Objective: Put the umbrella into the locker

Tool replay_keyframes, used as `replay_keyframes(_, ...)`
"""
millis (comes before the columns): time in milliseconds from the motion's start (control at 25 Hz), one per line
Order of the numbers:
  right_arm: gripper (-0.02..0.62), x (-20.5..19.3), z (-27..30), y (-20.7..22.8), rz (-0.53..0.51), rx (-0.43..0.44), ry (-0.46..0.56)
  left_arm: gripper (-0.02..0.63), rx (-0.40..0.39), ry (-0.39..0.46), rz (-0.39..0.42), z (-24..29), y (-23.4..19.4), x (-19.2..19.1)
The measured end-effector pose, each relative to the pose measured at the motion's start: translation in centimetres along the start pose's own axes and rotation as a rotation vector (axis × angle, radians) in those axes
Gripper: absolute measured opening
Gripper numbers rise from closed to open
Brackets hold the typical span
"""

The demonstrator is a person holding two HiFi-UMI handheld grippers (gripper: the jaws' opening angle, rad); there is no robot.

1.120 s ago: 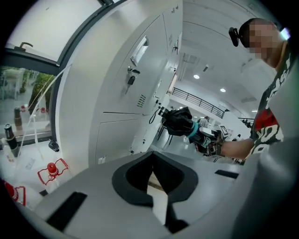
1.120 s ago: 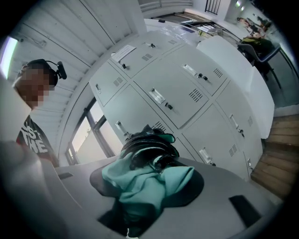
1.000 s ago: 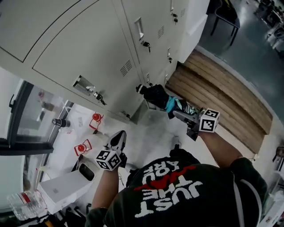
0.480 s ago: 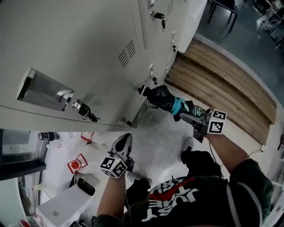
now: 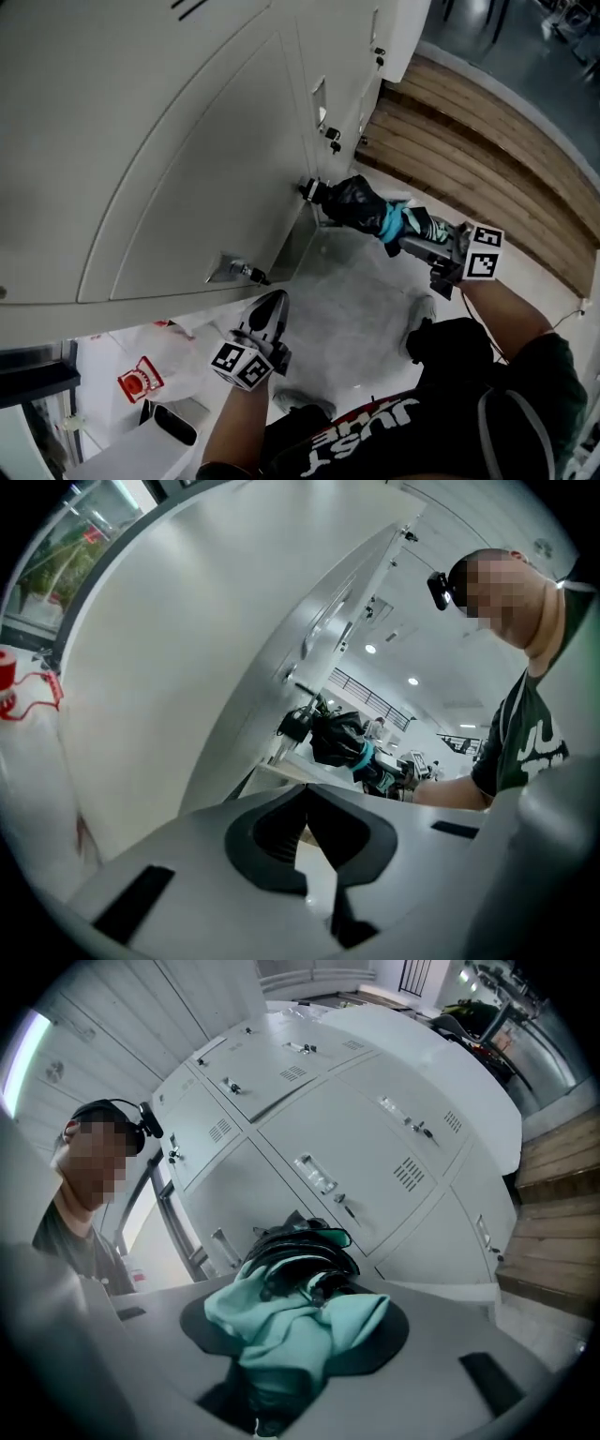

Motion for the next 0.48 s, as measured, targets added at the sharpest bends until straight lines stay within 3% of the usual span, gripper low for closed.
replay_keyframes(160, 0.229, -4.7, 0.6, 2.6, -0.038, 0.003, -0.023, 0.009, -0.028, -0.069, 0.098, 0.6, -3.1, -6.1)
replay_keyframes(480, 0.229, -12.6, 2.4, 5.5, -0.154, -0.034, -0.174, 0.009, -0.062, -0.079, 0.159, 1.2, -7.0, -13.2)
Point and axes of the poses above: the fingertips, and each gripper's own axes: z forward along the fingers, y to its right, x out of its top, the point moved 3 cm from there along -z, backward along the fingers, and after that the axes turned 10 degrees about -x, right-handed, at the moved point
